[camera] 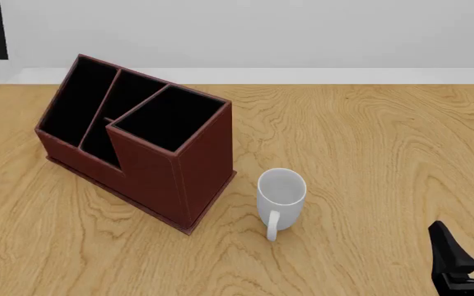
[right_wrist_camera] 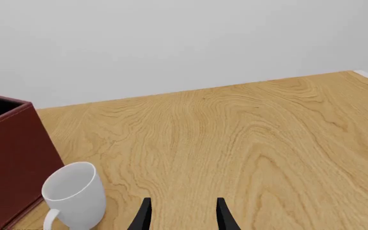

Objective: Pick up the book and place it in the front compartment of the caddy.

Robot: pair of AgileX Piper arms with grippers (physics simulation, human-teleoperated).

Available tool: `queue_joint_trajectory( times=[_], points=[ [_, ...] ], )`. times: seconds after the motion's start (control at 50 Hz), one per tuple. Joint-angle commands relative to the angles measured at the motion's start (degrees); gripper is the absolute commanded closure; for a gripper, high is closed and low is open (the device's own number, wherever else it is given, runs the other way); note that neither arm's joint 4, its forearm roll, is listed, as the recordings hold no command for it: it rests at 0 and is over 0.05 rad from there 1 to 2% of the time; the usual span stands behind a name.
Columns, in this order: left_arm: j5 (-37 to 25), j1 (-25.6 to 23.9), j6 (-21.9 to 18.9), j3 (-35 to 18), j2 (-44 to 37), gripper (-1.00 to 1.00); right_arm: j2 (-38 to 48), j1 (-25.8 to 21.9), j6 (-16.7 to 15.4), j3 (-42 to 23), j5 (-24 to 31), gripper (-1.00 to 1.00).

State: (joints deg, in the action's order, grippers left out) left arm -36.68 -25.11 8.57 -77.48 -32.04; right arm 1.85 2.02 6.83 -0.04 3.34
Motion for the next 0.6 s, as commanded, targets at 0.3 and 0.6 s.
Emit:
queue_joint_trajectory(
  times=[0.3,0.6],
  points=[
    [26.74,37.43,39.93,3.88,-44.12,1.00,-0.05,-0.67,-1.86,0.00,0.23,-1.00],
    [25.70,43.30,51.17,7.47,-48.19,1.00,-0.64,-0.83,-2.26,0.03,0.47,-1.00]
  ],
)
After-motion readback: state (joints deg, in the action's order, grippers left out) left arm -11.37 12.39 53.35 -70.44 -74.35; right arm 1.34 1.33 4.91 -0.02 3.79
